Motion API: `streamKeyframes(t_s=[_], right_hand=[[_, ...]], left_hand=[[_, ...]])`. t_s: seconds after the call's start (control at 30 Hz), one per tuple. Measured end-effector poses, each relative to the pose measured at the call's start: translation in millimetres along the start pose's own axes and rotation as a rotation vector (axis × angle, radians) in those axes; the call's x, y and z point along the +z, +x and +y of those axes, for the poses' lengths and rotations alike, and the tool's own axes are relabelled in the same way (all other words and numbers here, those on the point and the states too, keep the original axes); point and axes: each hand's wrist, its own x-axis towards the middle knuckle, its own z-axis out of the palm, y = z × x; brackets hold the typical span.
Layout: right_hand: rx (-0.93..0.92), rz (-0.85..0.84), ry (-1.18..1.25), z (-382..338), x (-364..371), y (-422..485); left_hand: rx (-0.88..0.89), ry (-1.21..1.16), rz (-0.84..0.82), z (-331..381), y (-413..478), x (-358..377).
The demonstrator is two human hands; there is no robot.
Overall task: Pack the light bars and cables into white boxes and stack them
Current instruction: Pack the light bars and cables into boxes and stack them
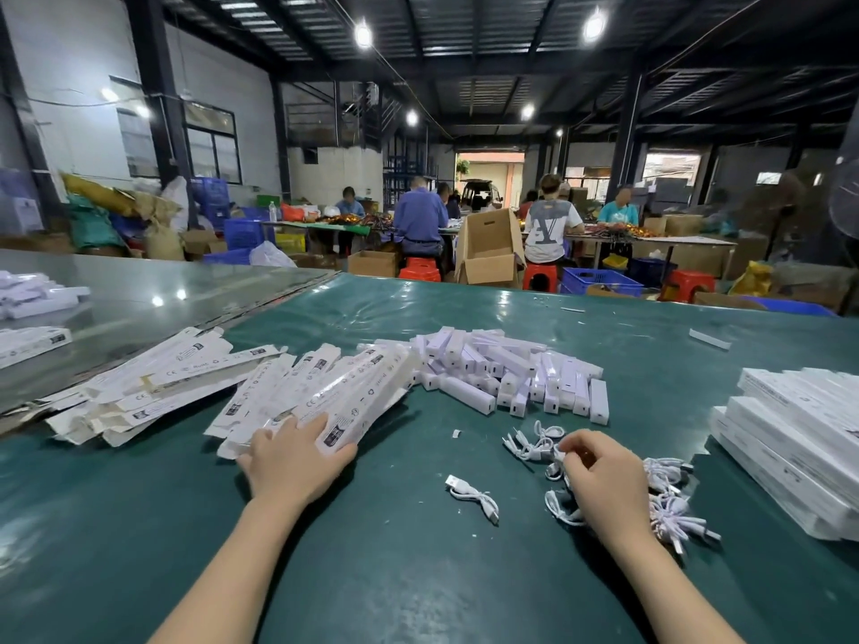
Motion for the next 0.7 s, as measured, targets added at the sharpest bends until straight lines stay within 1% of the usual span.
streamKeyframes(t_s=[0.1, 0.17, 0.23, 0.3, 0.37, 0.4, 0.47, 0.53, 0.6, 0.63, 0.7], right_hand=[[-0.095, -0.014, -0.046, -7, 5, -5], [-0.16, -0.077, -0.078, -11, 9, -8], [-0.188, -0.146, -0.107, -12, 12, -10], [-0.207, -0.179, -0.114, -13, 13, -11], [-0.225, -0.179, -0.085, -13, 13, -12], [-0.227, -0.18, -0.052, -14, 14, -13], [-0.196, -0.188, 0.072, -18, 15, -14], [-0.095, -0.219, 0.268, -25, 16, -12], [0.057, -0.259, 0.489, -28, 16, -9], [0.146, -0.26, 0.604, -28, 15, -7], [0.275, -0.247, 0.785, -27, 12, -4]], left_hand=[[-0.004, -0.025, 0.04, 6, -2, 2], [0.006, -0.036, 0.128, 6, -2, 2], [0.032, -0.05, 0.243, 6, -5, 1], [0.092, -0.106, 0.359, 10, -8, -1], [0.228, -0.226, 0.415, 19, -13, -5], [0.315, -0.317, 0.387, 28, -18, -7], [0.472, -0.467, 0.239, 49, -35, -8], [0.628, -0.539, 0.102, 75, -52, -3], [0.773, -0.607, 0.009, 101, -67, 3], [0.817, -0.632, -0.019, 111, -74, 6], [0.825, -0.66, -0.047, 123, -79, 14]])
